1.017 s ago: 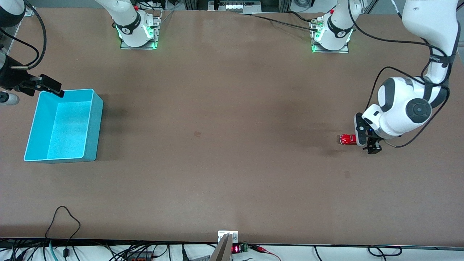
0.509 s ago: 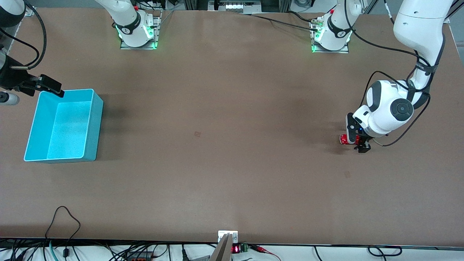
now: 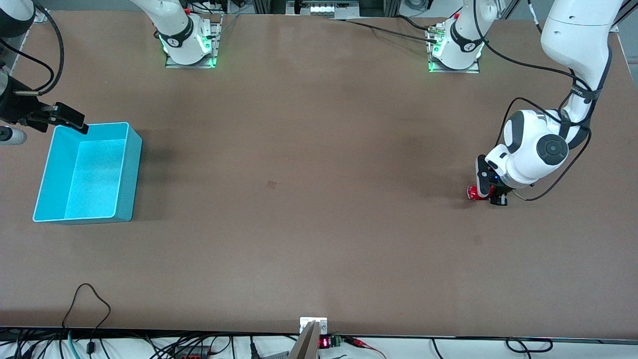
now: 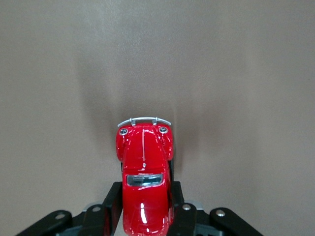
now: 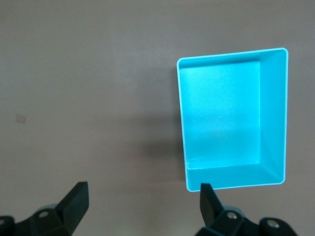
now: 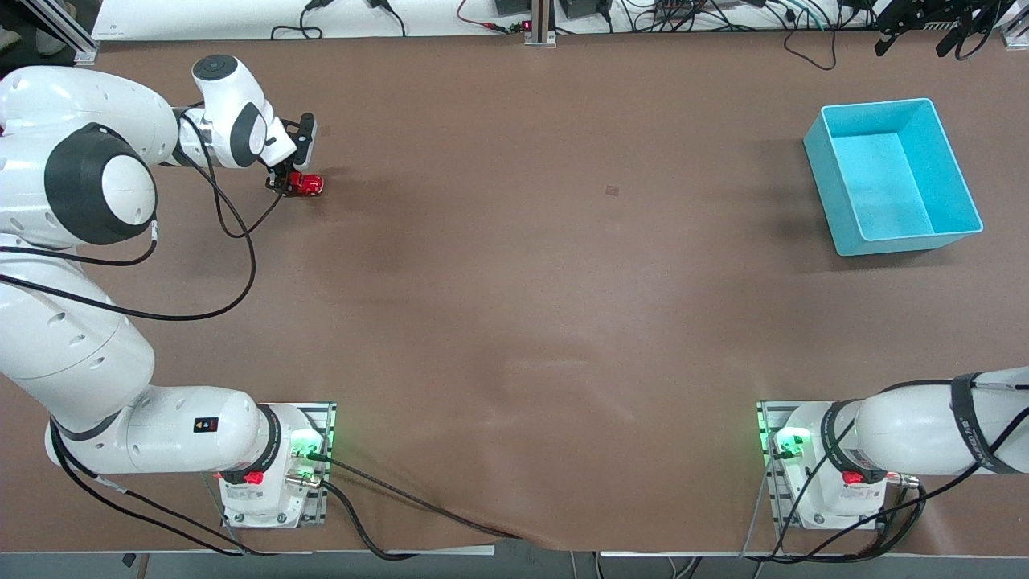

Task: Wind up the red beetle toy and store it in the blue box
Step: 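Close the left gripper on the red car's body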

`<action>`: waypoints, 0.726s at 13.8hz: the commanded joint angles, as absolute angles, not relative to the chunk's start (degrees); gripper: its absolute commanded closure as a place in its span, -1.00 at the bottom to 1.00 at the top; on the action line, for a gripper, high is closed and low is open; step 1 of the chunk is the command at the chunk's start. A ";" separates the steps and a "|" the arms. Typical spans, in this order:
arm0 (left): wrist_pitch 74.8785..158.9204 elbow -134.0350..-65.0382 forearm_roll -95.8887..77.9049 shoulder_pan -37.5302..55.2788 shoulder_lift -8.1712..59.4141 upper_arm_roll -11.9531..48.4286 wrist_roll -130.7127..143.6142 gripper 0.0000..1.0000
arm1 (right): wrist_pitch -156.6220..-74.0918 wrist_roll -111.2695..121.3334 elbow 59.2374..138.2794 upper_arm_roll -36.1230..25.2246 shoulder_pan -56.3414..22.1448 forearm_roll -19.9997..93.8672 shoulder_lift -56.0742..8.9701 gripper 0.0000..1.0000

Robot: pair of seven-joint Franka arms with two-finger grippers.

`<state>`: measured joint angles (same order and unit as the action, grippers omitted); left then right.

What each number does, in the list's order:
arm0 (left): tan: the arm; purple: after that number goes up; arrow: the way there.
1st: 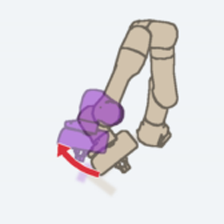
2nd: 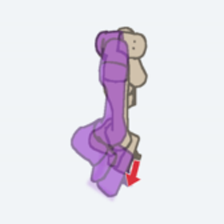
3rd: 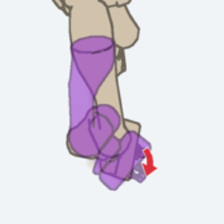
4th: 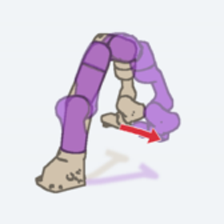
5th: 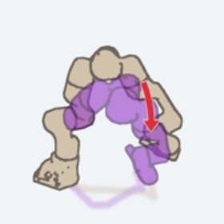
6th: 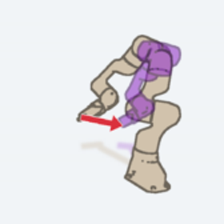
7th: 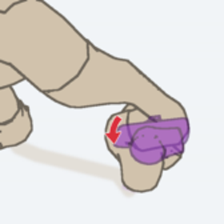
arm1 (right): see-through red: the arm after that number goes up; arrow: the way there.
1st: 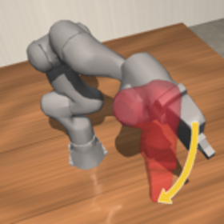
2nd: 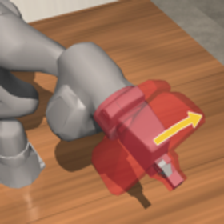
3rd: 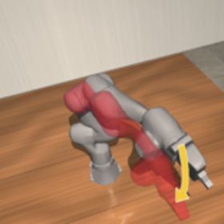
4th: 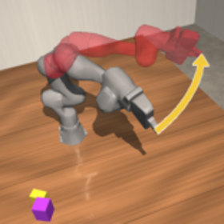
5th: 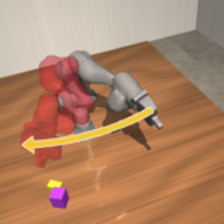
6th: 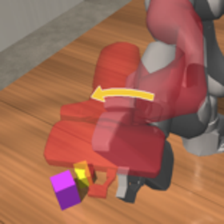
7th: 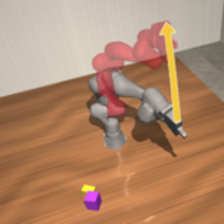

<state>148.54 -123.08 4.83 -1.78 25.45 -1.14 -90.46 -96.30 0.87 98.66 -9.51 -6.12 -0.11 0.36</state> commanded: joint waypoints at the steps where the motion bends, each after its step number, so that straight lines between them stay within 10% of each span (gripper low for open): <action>1: 148.89 -123.57 5.89 -2.37 24.70 -0.97 -91.49 0.73 | -96.59 1.32 98.79 -9.49 -6.07 -0.53 0.62 -1.00; 10: 148.80 -120.51 5.89 -8.42 28.65 -0.97 -95.52 0.71 | -96.07 1.41 98.53 -9.58 -5.98 -0.62 0.62 -1.00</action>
